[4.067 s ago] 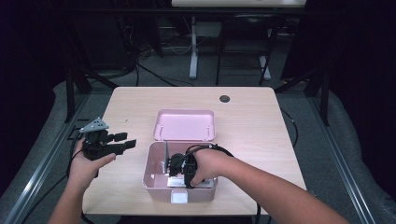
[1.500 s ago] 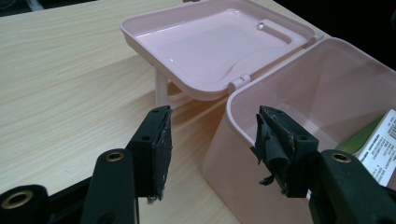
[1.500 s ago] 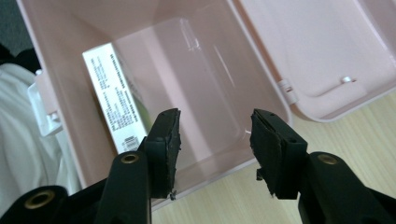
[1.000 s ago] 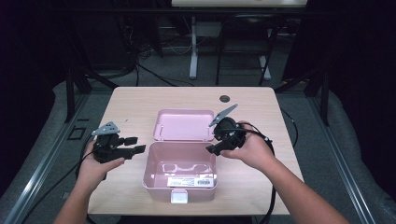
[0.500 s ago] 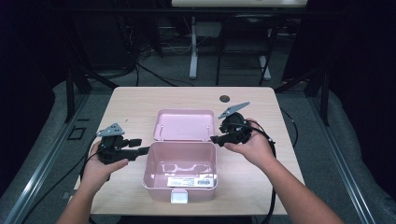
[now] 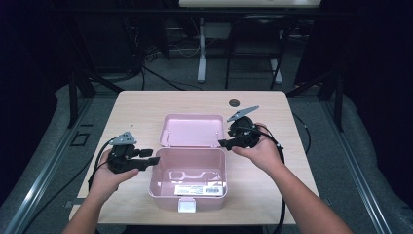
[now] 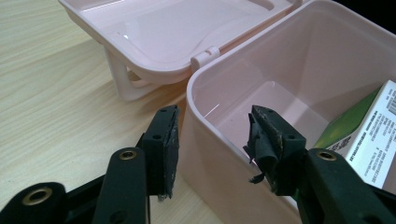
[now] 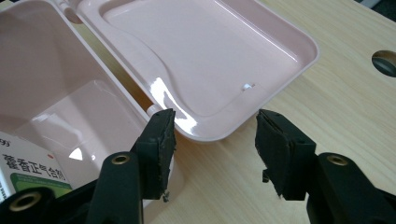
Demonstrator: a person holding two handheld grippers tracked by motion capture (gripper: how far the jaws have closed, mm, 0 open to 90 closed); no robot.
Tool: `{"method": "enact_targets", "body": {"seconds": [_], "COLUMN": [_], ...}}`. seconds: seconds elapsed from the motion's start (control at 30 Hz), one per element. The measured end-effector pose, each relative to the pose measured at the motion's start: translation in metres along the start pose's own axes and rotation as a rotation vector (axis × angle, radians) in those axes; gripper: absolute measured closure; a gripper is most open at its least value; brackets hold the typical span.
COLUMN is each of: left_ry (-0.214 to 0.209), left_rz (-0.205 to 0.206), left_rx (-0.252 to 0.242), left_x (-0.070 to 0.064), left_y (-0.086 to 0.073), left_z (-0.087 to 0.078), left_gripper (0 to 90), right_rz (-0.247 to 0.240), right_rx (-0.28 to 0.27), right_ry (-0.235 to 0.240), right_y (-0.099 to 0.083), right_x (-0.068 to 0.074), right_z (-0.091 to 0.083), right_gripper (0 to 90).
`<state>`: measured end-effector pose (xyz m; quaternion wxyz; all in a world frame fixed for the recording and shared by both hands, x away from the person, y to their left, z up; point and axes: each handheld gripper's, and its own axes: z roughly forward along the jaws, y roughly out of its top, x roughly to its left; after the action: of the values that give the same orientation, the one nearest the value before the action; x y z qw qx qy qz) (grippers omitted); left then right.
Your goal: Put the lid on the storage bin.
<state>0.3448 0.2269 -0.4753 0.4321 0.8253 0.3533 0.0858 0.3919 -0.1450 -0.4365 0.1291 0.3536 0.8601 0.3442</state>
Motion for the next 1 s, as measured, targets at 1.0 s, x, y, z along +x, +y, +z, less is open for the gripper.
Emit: {"method": "enact_targets", "body": {"seconds": [1.0], "left_ry": [0.015], "left_rz": [-0.001], "left_rx": [-0.014], "left_x": [-0.004], "left_y": [-0.002], "left_z": [0.001], "left_gripper": [66.5], "right_rz": [0.175], "right_rx": [-0.038], "right_ry": [-0.071], "right_y": [0.009], "right_x": [-0.033], "right_z": [0.032], "right_gripper": [52.2]}}
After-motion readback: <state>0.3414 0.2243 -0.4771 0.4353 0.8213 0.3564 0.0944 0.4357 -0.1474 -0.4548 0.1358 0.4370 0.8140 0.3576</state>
